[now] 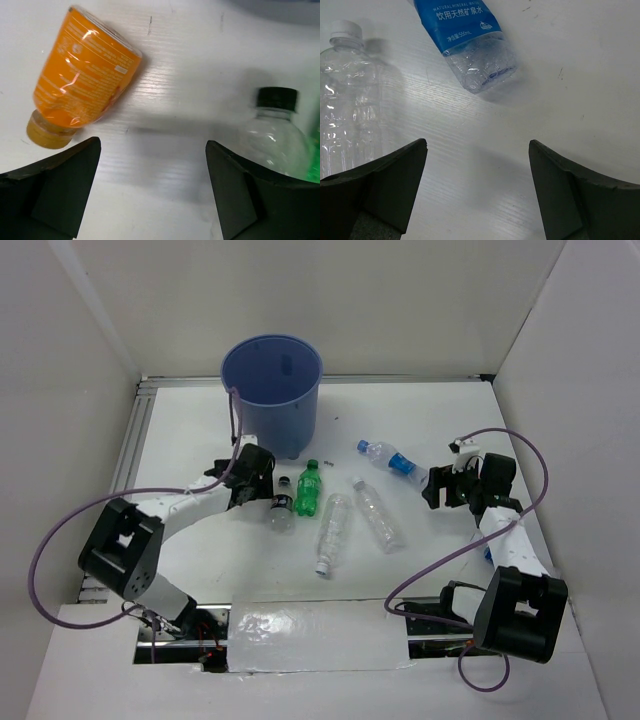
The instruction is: Put the plastic bottles in the bin
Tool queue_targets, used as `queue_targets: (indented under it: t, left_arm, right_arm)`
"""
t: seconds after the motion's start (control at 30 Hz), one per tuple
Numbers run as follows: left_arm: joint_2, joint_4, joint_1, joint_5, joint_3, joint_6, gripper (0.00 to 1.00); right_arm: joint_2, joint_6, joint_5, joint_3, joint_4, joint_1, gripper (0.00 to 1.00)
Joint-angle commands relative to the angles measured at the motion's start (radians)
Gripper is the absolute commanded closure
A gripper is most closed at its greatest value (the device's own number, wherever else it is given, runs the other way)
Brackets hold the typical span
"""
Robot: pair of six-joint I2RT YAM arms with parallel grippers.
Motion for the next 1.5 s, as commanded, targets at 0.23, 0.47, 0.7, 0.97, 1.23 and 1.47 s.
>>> queue_targets:
  t: [0.23,0.47,0.7,0.97,1.23,1.47]
  left_arm:
    - [-0.225,0.065,0.088,-0.034,0.01,0.227,0.0]
    - [-0.101,0.203,0.243,0.067,-0.046,0.431,0.0]
    - [0.02,0.26,0.284,0.236,-0.023,0.529,0.0]
    - [0.115,0.271,0.314,0.303,-0.014,0.513,0.05]
    - [-0.076,0.142,0.323,0.268,-0.054,0.37,0.6]
    - [-0.527,0.018,0.284,0.48,0.013,0.344,0.81]
  right_arm:
    - [0.023,-0.014,-0.022,0.033,-0.003,-0.004,0.1]
    - [0.023,-0.033,-0.002,0.033,-0.012,-0.004,0.08]
    - [0.023,-0.033,-0.002,0.033,-0.012,-0.004,0.08]
    - [0.033,-0.043,-0.011,0.033,-0.021,-0.004,0.07]
    - [0.033,-0.1,-0.054,0.033,-0.04,-0.004,0.28]
    - [0.033,-0.148,-0.1,0.033,-0.029,0.005,0.77]
